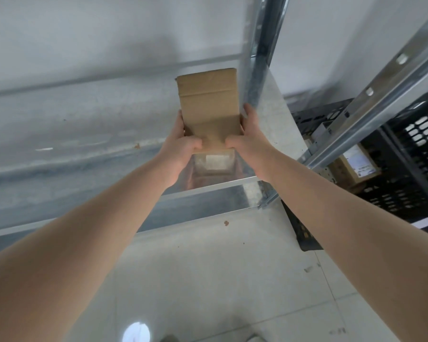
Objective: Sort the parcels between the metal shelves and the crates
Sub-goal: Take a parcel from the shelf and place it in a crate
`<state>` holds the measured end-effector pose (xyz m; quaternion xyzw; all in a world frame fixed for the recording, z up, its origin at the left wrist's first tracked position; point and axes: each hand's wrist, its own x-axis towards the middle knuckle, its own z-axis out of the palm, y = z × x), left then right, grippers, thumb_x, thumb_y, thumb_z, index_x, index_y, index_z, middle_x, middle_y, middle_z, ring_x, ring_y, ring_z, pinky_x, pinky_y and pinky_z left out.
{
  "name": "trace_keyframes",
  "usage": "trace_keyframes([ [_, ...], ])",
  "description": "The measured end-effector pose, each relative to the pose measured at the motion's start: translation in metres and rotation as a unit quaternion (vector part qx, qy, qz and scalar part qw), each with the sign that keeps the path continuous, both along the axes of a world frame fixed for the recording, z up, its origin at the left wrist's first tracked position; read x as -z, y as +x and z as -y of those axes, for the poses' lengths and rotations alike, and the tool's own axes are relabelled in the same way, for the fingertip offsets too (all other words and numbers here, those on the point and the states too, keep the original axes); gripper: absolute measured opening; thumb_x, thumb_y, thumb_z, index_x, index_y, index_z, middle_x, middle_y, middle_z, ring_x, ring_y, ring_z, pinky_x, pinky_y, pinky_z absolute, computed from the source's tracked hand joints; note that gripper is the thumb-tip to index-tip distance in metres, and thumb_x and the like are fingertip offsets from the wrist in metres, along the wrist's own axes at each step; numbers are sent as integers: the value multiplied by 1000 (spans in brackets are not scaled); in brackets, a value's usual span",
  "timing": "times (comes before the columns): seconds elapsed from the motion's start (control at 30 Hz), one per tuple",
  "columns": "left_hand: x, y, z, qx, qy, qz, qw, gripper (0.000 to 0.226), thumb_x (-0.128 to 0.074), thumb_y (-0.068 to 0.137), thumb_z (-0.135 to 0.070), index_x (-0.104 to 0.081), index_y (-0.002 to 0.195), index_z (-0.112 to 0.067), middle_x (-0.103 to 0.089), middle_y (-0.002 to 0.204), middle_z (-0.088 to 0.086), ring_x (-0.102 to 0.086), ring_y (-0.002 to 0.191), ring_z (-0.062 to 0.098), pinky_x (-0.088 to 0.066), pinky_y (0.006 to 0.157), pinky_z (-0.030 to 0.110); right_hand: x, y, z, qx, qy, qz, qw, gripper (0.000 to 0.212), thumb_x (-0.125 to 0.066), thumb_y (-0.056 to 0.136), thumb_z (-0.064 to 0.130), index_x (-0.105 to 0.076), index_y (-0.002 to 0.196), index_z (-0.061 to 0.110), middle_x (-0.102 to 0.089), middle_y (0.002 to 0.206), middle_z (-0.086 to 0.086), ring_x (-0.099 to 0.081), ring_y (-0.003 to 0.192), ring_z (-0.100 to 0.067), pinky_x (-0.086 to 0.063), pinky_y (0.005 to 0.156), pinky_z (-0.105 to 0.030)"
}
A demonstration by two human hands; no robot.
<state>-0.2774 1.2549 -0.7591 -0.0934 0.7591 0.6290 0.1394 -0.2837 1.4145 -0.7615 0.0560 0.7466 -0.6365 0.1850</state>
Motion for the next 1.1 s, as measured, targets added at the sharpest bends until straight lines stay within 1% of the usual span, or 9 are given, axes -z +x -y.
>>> trace_keyframes([
  [0.1,-9,1,-4,-18,35,14,999,51,-41,88,9,-49,127,-22,-62,97,-8,-57,89,8,-45,79,24,-5,2,3,5,1,-15,1000,73,-51,89,-6,-26,153,21,-51,135,-3,-51,121,-19,-46,86,-21],
  [0.2,-23,4,-9,-83,62,49,993,18,-40,103,-26,-57,108,-23,-66,83,-12,-62,82,7,-49,74,25,-10,1,7,55,-54,35,996,59,-65,87,36,-39,139,23,-54,132,-2,-52,120,-19,-46,99,-34],
  [0.3,-33,0,-10,-87,88,73,990,56,-20,98,-67,-62,108,-31,-68,97,-11,-65,95,10,-52,93,34,-19,-3,13,92,-69,87,990,92,-64,49,77,-40,124,30,-51,136,1,-49,128,-23,-38,111,-50],
  [0.4,-43,1,-13,-79,83,76,990,65,-11,95,-72,-58,119,-34,-64,92,-16,-62,92,7,-47,99,38,-25,-3,19,82,-77,99,989,116,-57,53,90,-25,149,33,-36,155,4,-36,142,-22,-26,119,-50],
  [0.47,-45,1,-15,-87,76,81,990,65,-11,93,-74,-59,118,-37,-64,86,-21,-62,93,6,-45,103,39,-27,-1,22,73,-90,100,988,112,-49,66,91,-17,158,34,-24,163,6,-24,150,-19,-16,123,-50],
  [0.6,-47,0,-13,-100,87,91,987,71,-20,90,-78,-56,131,-32,-67,103,-14,-64,100,10,-51,91,38,-30,0,24,119,-70,78,987,114,-48,59,93,-39,149,23,-42,154,-2,-39,142,-26,-29,118,-49],
  [0.7,-44,0,-10,-95,71,92,989,73,-30,88,-80,-48,137,-28,-62,120,-7,-63,105,13,-50,74,32,-35,2,25,127,-90,117,981,71,-45,80,85,-51,120,27,-52,137,3,-48,131,-23,-33,114,-45],
  [0.83,-39,-2,-5,-119,80,80,986,50,-45,98,-51,-50,133,-16,-62,112,0,-63,95,15,-50,80,31,-29,2,28,155,-95,91,979,66,-65,62,63,-44,114,27,-56,129,-4,-54,120,-26,-42,108,-50],
  [1.1,-34,7,-4,-114,101,17,988,26,-48,59,-22,-50,85,-23,-55,80,-6,-49,76,9,-36,80,29,-15,6,17,103,-81,37,991,60,-60,63,31,-50,121,19,-58,133,-9,-51,126,-23,-37,110,-41],
])
